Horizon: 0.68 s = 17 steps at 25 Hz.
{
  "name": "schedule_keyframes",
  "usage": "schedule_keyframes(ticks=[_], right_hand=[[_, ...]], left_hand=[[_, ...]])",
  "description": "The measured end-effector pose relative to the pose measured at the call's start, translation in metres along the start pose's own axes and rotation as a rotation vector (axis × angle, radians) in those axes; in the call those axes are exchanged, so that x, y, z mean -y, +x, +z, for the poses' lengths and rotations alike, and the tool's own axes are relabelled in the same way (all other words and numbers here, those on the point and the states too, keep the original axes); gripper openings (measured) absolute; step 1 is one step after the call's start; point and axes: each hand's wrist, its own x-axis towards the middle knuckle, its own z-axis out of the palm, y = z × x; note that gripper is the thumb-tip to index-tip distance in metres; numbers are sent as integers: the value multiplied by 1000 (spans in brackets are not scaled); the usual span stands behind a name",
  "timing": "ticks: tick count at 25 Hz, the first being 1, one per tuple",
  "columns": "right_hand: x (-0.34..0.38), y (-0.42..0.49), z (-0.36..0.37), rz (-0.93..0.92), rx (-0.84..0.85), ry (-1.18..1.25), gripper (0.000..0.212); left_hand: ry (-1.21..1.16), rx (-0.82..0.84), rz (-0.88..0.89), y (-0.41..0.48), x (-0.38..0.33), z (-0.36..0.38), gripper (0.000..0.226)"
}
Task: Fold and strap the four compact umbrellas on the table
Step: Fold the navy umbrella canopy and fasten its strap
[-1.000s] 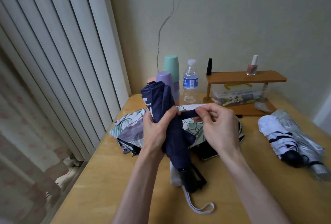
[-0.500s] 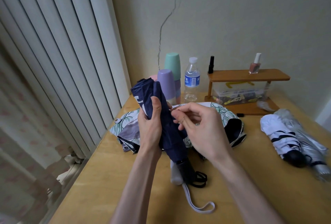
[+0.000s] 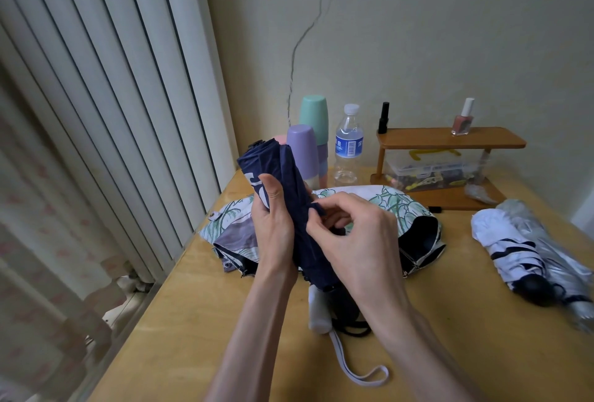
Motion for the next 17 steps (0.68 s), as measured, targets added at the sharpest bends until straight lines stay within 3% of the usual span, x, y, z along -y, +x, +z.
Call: schedule_keyframes(ticks=[9,17], right_hand=[[0,-5,7,-94,-146,-206,14],[0,-5,7,-103,-52,-172,6]], left_hand=[[1,-16,70,-1,2,0,60],[-1,-6,78,1,8,0,54]])
